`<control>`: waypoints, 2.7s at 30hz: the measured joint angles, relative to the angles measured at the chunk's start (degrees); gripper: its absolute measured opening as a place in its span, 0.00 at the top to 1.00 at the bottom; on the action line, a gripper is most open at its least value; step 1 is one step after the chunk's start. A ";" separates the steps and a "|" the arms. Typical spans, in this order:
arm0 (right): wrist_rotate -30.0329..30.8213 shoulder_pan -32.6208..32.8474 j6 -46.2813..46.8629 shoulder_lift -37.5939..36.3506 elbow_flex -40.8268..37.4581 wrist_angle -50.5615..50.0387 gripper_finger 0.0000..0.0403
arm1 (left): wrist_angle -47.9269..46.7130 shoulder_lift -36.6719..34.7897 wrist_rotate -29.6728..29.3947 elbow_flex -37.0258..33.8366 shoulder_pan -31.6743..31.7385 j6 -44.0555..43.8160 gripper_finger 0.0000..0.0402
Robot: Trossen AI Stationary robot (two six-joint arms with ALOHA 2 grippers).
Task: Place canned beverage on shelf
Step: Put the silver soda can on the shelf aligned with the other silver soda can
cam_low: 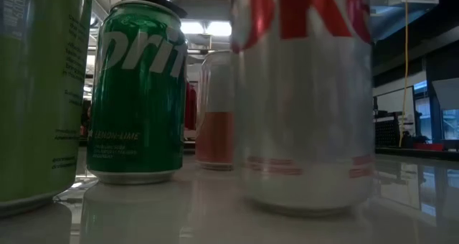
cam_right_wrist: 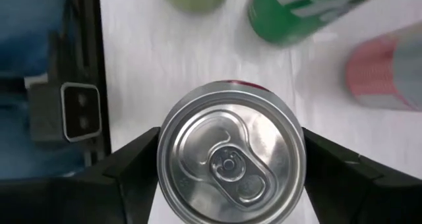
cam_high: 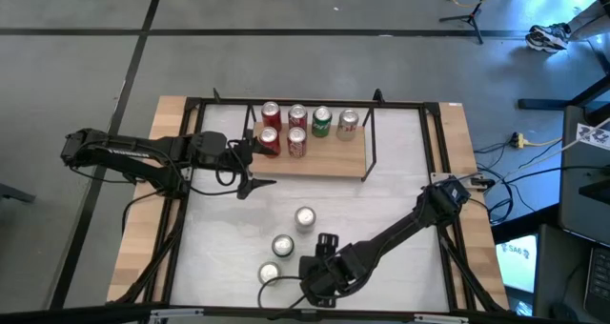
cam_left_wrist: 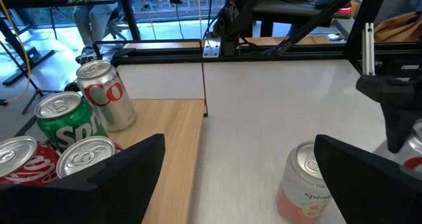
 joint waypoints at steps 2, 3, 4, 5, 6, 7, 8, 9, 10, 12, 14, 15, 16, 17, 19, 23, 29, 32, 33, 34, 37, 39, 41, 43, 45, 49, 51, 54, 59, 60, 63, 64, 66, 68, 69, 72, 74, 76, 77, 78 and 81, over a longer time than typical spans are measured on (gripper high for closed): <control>-0.58 0.00 -0.69 -0.32 -0.04 -1.32 0.26 | -0.02 0.00 -0.06 0.00 -0.01 -0.14 0.06; -0.66 0.00 -1.18 -0.37 -0.04 -2.08 0.26 | 0.05 0.00 -0.08 0.00 0.00 -0.14 0.06; -0.66 -0.02 -1.44 -0.63 -0.06 -2.84 0.26 | 0.04 0.00 -0.08 0.00 0.01 -0.14 0.06; -0.56 0.00 -1.62 -0.98 -0.14 -3.82 0.26 | 0.04 0.00 -0.07 -0.02 -0.01 -0.14 0.06; -0.39 0.00 -1.82 -1.12 -0.14 -4.96 0.26 | 0.10 0.00 -0.11 -0.02 0.01 -0.14 0.06; 0.04 0.00 -2.18 -1.34 -0.21 -6.05 0.27 | 0.14 0.00 -0.17 -0.02 -0.01 -0.14 0.06; 0.45 0.00 -2.62 -1.68 -0.27 -7.04 0.27 | 0.14 0.00 -0.42 -0.02 -0.01 -0.14 0.06; 0.91 0.00 -2.88 -1.95 -0.33 -7.97 0.26 | 0.14 0.00 -0.76 -0.02 -0.01 -0.14 0.06; 1.24 0.00 -3.06 -2.24 -0.36 -8.93 0.26 | 0.26 0.00 -1.23 -0.02 -0.01 -0.18 0.06; 1.39 0.00 -3.18 -3.01 -0.36 -11.02 0.26 | 0.45 0.02 -1.65 -0.02 -0.01 -0.39 0.06; 2.05 0.00 -4.00 -3.86 -0.34 -13.00 0.26 | 0.48 0.00 -1.65 -0.02 -0.01 -0.43 0.06; 2.44 0.00 -4.55 -4.25 -0.45 -13.55 0.26 | 0.44 0.00 -1.65 -0.02 -0.01 -0.45 0.06; 2.68 -0.01 -4.93 -4.95 -1.12 -13.45 0.27 | 0.46 0.00 -1.67 -0.02 -0.01 -0.69 0.06; 2.93 -0.02 -5.38 -5.61 -2.08 -13.14 0.27 | 0.46 0.00 -1.66 -0.02 -0.01 -1.30 0.06; 3.38 -0.02 -5.56 -7.37 -4.71 -12.46 0.27 | 0.44 0.01 -1.66 -0.02 -0.01 -2.09 0.06; 3.46 -0.15 -5.59 -11.58 -11.63 -7.43 0.26 | 0.44 0.00 -1.67 -0.02 -0.01 -3.42 0.06; 3.05 -1.35 -6.64 -19.49 -23.62 -0.08 0.27 | 0.42 0.00 -1.67 -0.02 -0.01 -3.52 0.06; 2.99 -2.58 -8.74 -23.99 -29.69 3.41 0.26 | 0.43 0.00 -1.79 -0.02 0.00 -3.55 0.06; 2.56 -3.12 -9.32 -25.27 -31.68 4.91 0.26 | 0.42 0.00 -2.10 -0.02 -0.01 -3.55 0.06; 1.99 -3.73 -10.27 -26.50 -33.49 6.31 0.26 | 0.56 0.00 -2.54 -0.02 -0.01 -3.69 0.06; -0.68 -5.85 -13.52 -29.52 -38.32 9.45 0.27 | 0.96 0.01 -4.39 -0.02 0.01 -4.96 0.06; -3.34 -7.52 -16.08 -30.29 -40.27 10.76 0.27 | 1.01 0.00 -5.13 -0.02 0.01 -4.97 0.06; -6.46 -9.28 -19.72 -30.37 -41.28 11.46 0.26 | 1.20 0.00 -5.59 -0.02 0.01 -5.00 0.06; -9.83 -10.88 -23.80 -30.37 -41.67 11.95 0.25 | 1.20 0.00 -6.00 -0.02 0.01 -5.06 0.06; -12.18 -12.41 -27.39 -30.37 -41.66 12.90 0.25 | 1.22 0.00 -6.00 -0.02 0.00 -5.08 0.06; -14.21 -14.91 -32.22 -30.37 -41.63 12.51 0.26 | 1.22 0.00 -6.02 -0.02 0.01 -7.13 0.06; -14.21 -15.83 -34.62 -30.37 -41.63 12.71 0.26 | 1.22 0.00 -6.02 -0.02 0.01 -7.64 0.06; -14.30 -17.13 -37.68 -30.37 -41.63 12.83 0.25 | 1.22 0.00 -6.02 -0.02 0.01 -7.66 0.06; -16.20 -19.36 -41.56 -30.37 -41.63 14.02 0.25 | 1.22 0.00 -6.02 -0.02 0.00 -7.66 0.06; -16.32 -19.70 -42.44 -30.37 -41.63 14.18 0.26 | 1.22 0.00 -6.02 -0.02 0.01 -7.65 0.06; -16.67 -20.50 -45.05 -30.37 -41.63 15.91 0.25 | 1.22 0.00 -6.02 -0.02 0.01 -7.66 0.06; -16.73 -20.78 -45.86 -30.37 -41.61 16.42 0.25 | 1.22 0.00 -6.02 -0.02 0.01 -7.66 0.06; -16.72 -21.00 -47.18 -30.37 -41.61 16.60 0.25 | 1.22 0.00 -6.02 -0.02 0.01 -7.66 0.06; -16.89 -21.16 -48.75 -30.31 -41.61 16.41 0.24 | 1.22 0.00 -6.02 -0.02 0.00 -7.64 0.06; -17.11 -21.16 -49.44 -30.14 -41.61 16.45 0.24 | 1.22 0.00 -6.02 -0.02 -0.01 -7.65 0.06; -17.41 -21.05 -51.50 -29.57 -41.61 16.19 0.24 | 1.22 0.00 -6.04 -0.02 0.00 -7.65 0.06; -18.73 -21.05 -52.87 -29.16 -41.61 16.27 0.24 | 1.24 0.00 -6.03 -0.02 0.00 -7.66 0.06; -19.24 -21.03 -53.89 -29.08 -41.61 16.34 0.24 | 1.25 0.00 -6.04 -0.02 -0.01 -7.66 0.06; -19.30 -21.03 -54.22 -29.08 -41.61 16.53 0.24 | 1.27 0.00 -6.04 -0.02 0.01 -7.66 0.06; -19.44 -21.03 -54.54 -29.08 -41.61 16.85 0.24 | 1.27 0.00 -6.04 -0.02 0.01 -7.66 0.06; -19.52 -21.02 -55.31 -29.08 -41.61 16.93 0.24 | 1.27 0.00 -6.04 -0.02 0.01 -7.64 0.06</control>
